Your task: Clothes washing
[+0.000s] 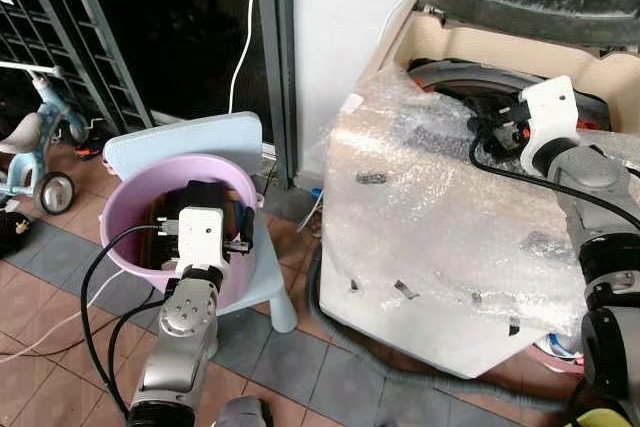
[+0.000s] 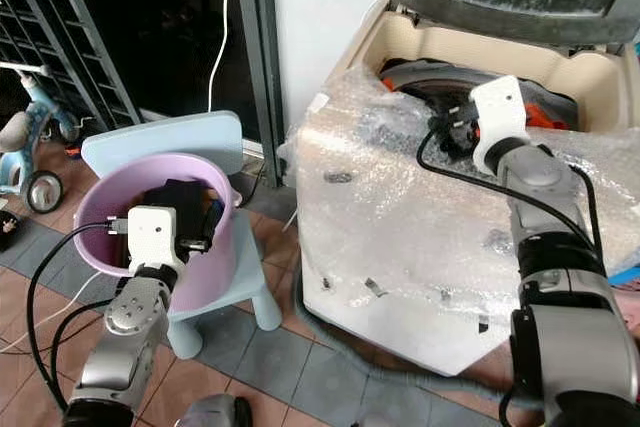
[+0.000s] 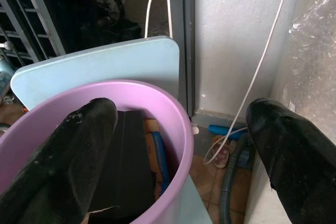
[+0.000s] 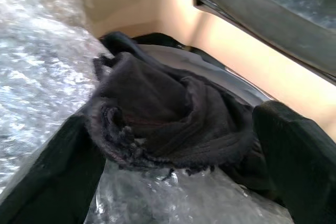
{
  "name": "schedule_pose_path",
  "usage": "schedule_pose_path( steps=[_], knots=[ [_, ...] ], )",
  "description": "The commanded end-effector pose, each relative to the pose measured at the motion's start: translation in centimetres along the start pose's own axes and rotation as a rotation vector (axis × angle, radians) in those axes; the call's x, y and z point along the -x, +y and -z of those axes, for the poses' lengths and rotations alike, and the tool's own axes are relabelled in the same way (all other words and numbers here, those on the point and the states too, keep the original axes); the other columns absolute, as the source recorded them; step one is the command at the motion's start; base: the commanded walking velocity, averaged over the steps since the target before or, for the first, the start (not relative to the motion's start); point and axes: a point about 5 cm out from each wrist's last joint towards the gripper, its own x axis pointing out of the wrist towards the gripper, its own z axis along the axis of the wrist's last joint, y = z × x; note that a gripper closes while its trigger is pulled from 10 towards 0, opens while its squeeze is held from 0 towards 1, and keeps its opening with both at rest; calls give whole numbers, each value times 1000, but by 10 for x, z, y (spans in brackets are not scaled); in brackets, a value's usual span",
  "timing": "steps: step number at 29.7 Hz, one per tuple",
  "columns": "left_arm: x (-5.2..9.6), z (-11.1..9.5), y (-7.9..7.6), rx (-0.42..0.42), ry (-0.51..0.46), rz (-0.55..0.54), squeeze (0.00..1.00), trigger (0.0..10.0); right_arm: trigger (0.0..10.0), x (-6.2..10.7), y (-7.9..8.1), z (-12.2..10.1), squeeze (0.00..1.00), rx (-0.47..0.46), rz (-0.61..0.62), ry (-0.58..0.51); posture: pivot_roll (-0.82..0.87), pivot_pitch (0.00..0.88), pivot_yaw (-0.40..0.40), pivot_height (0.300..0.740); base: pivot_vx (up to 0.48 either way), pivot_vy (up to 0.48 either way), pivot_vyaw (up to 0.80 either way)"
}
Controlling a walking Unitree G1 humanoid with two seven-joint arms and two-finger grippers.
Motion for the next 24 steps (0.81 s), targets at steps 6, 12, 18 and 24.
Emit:
schedule_pose_path(
  steps=[6, 12, 18, 24],
  knots=[
    [2, -3, 2, -17, -2, -1, 0, 10000, 10000, -7, -2, -13, 0, -117, 28, -47, -30, 0, 16, 740, 0, 0, 0],
    [3, -2, 0, -17, 9, 10, 0, 10000, 10000, -3, 23, -8, 0, -207, -310, -55, -24, 0, 14, 740, 0, 0, 0],
    [5, 1, 1, -20, 22, 10, 0, 10000, 10000, -2, 7, -1, 0, -266, -177, -37, -24, 0, 15, 740, 0, 0, 0],
    [4, 1, 0, -21, 25, 18, 0, 10000, 10000, -3, -2, -4, 0, -357, -72, -66, -24, 0, 20, 740, 0, 0, 0]
  ],
)
